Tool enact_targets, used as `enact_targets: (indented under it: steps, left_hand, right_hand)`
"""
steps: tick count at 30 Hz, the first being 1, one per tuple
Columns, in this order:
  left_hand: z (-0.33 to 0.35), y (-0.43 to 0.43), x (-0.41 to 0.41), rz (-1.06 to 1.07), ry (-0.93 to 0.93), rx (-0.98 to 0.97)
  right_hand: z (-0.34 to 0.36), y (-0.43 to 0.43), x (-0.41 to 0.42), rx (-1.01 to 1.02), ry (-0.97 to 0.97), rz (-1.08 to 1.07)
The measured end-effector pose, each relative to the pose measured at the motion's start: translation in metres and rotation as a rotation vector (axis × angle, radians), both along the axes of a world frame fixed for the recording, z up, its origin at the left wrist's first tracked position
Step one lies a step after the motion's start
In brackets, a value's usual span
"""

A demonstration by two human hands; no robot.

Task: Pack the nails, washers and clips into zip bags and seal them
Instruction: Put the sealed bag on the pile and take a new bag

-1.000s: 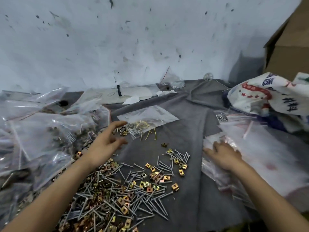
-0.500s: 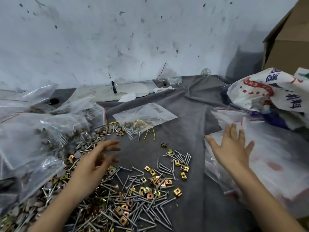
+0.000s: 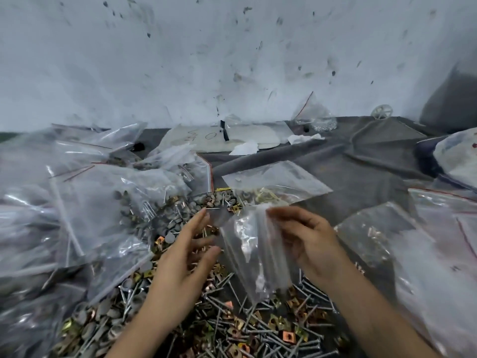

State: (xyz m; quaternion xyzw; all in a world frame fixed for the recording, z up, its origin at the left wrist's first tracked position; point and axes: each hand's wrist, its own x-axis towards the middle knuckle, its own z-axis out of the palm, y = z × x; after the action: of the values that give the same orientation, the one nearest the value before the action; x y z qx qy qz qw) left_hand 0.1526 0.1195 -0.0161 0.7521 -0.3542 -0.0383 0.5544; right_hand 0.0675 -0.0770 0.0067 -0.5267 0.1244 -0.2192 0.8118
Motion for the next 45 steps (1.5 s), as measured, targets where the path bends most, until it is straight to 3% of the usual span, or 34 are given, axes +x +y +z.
enact_targets:
  steps: [2, 5, 12, 16, 26, 34, 37, 41, 45]
  left_hand:
    - [-0.001, 0.002, 0.003, -0.017, 0.143, -0.031]
    - [-0.002, 0.004, 0.004, -0.072, 0.229, -0.072]
    - [0.002, 0.003, 0.007, -0.268, 0.334, -0.193]
    - [0.000, 0.001, 0.006, -0.267, 0.343, -0.228]
    - [-0.003, 0.003, 0.011, -0.235, 0.479, -0.396]
    - [-0.006, 0.002, 0.013, -0.141, 0.517, -0.471]
    - [-0.004, 0.003, 0.014, -0.125, 0.615, -0.507]
    - [0.000, 0.009, 0.015, -0.218, 0.755, -0.487]
    - [-0.002, 0.009, 0.013, -0.303, 0.707, -0.338]
  right_hand:
    - [-0.012, 0.001, 0.002, 0.200, 0.008, 0.173]
    - [-0.023, 0.001, 0.002, 0.328, 0.001, 0.256]
    - [-0.028, -0.006, 0.006, 0.342, 0.018, 0.054]
    - [-0.030, -0.003, 0.004, 0.245, 0.033, 0.015]
    - [-0.033, 0.010, -0.005, -0.304, 0.076, -0.161]
    - [-0.038, 0.012, -0.003, -0.408, 0.103, -0.186]
    - [-0.031, 0.011, -0.005, -0.262, 0.084, -0.067]
    - [-0.022, 0.005, -0.009, 0.250, 0.055, 0.290]
    - [-0.024, 0.001, -0.010, 0.430, 0.033, 0.574]
